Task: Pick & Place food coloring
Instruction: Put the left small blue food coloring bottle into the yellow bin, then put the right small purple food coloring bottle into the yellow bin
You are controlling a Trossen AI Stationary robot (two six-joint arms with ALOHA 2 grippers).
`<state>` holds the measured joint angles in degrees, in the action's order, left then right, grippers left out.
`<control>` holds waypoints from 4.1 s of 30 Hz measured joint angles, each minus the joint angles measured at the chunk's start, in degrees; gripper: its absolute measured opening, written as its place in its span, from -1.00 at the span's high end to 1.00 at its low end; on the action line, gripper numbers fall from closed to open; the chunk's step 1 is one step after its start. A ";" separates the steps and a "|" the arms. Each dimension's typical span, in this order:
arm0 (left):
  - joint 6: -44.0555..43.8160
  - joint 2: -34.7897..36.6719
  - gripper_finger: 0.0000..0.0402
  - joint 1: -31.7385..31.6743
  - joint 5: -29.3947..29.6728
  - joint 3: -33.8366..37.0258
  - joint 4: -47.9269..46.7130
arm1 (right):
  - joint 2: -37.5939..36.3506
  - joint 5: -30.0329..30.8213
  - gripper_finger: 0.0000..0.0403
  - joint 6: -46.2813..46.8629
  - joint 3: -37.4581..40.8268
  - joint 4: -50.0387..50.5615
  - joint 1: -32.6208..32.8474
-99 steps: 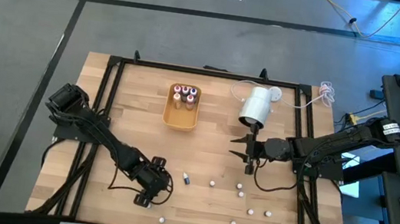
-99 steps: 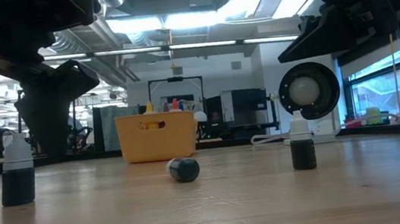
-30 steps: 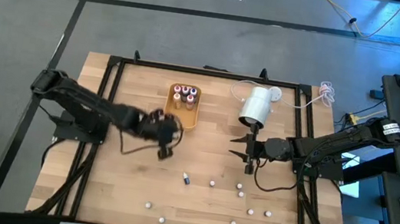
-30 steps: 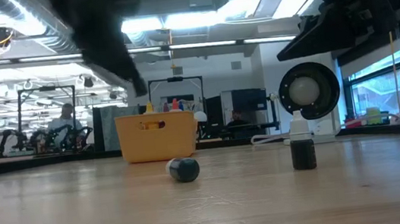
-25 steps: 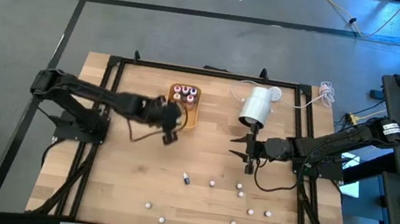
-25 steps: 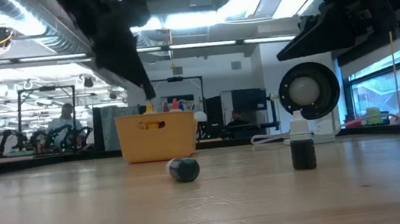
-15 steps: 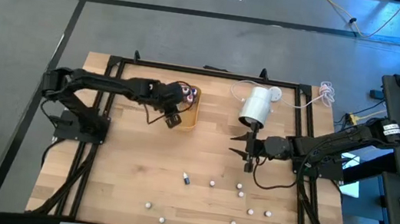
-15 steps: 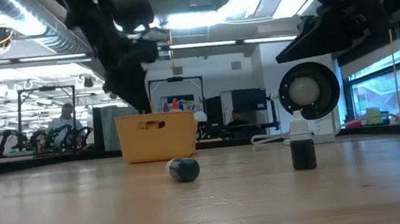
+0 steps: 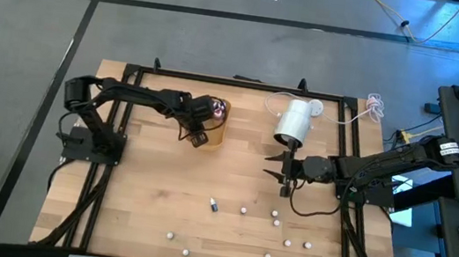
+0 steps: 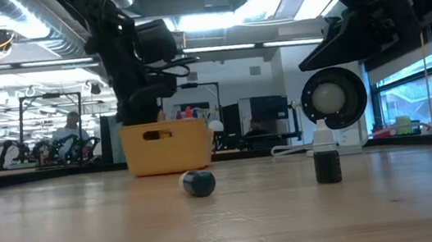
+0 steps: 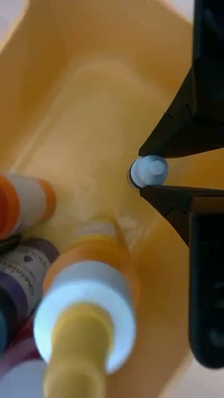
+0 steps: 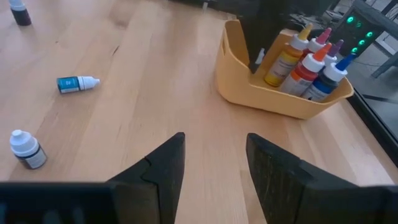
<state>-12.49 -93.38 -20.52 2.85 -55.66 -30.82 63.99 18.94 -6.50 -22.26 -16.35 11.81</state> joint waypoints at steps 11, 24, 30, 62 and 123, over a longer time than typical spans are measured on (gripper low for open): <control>0.72 -0.20 0.54 0.14 0.02 0.00 -0.29 | 0.00 -0.15 0.14 0.00 0.00 -0.01 0.00; -1.89 -0.14 0.53 0.16 0.04 0.00 -0.21 | 0.00 -0.13 0.14 0.02 0.00 -0.01 0.00; -1.92 -0.11 0.51 0.16 0.04 0.00 -0.19 | 0.00 -0.13 0.14 0.02 0.00 -0.01 0.00; 0.63 -0.09 0.50 0.16 -1.26 -0.96 -3.93 | 0.00 -0.09 0.14 0.02 0.00 -0.03 0.02; 11.29 42.53 0.52 29.12 -0.92 29.03 51.58 | 4.25 -9.51 -0.56 1.42 -14.99 5.35 6.31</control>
<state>-1.20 -50.85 8.60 1.93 -26.63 20.77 68.24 9.43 -5.09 -37.26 -11.00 18.13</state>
